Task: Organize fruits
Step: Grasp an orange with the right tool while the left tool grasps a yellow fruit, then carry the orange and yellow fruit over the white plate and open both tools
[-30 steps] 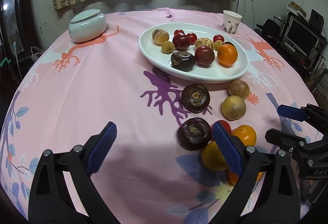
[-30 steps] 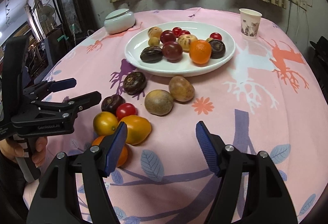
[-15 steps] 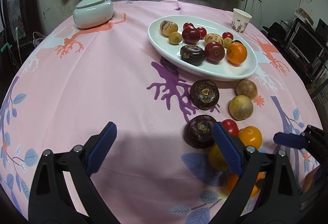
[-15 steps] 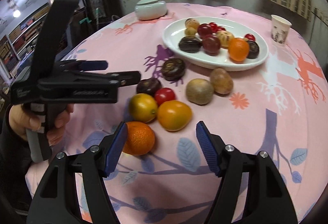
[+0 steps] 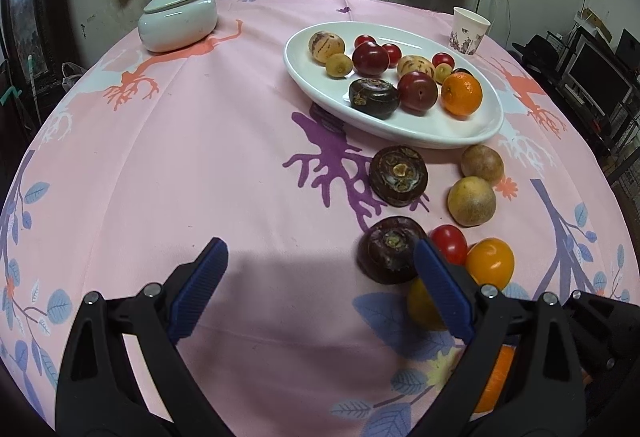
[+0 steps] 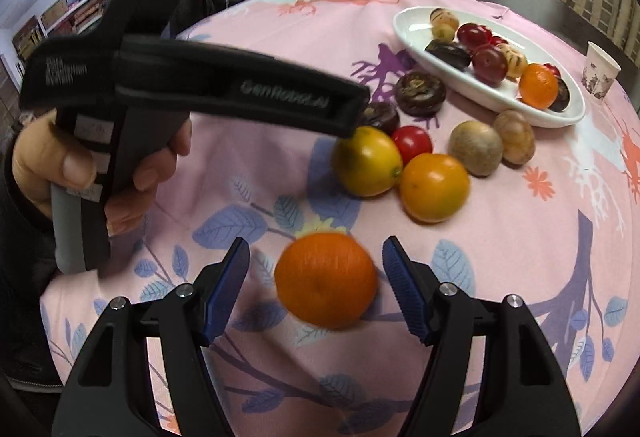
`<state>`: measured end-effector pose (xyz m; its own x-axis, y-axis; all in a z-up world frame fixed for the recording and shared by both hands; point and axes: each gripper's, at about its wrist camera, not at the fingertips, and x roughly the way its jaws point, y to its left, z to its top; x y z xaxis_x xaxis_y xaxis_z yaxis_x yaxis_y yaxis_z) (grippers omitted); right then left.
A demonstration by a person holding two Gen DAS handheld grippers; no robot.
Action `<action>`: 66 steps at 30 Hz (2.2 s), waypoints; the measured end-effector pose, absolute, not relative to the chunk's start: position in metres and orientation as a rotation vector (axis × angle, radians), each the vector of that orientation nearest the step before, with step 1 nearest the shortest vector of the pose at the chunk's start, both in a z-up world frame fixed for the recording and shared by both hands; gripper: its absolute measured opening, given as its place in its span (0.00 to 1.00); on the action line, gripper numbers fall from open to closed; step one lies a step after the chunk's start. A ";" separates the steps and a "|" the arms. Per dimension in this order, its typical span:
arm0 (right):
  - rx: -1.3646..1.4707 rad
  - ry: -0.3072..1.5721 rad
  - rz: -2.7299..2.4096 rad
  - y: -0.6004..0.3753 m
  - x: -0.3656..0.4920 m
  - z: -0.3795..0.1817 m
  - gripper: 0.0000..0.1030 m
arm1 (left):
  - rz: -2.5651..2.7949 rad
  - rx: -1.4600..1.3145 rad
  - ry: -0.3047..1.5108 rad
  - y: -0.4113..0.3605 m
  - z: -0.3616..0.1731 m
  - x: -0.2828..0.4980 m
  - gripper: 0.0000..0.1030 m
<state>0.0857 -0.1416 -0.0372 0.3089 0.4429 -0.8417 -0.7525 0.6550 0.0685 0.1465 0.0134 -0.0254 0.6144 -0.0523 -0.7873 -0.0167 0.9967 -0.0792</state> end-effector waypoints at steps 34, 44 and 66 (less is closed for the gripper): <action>-0.280 0.908 0.592 -0.194 0.122 -0.013 0.44 | -0.220 0.339 0.861 -0.032 -0.014 0.107 0.93; -0.278 0.915 0.582 -0.195 0.124 -0.015 0.44 | -0.320 0.350 0.932 -0.064 -0.038 0.102 0.42; -0.284 0.945 0.564 -0.194 0.127 -0.022 0.45 | -0.284 0.208 0.913 -0.063 -0.046 0.123 0.46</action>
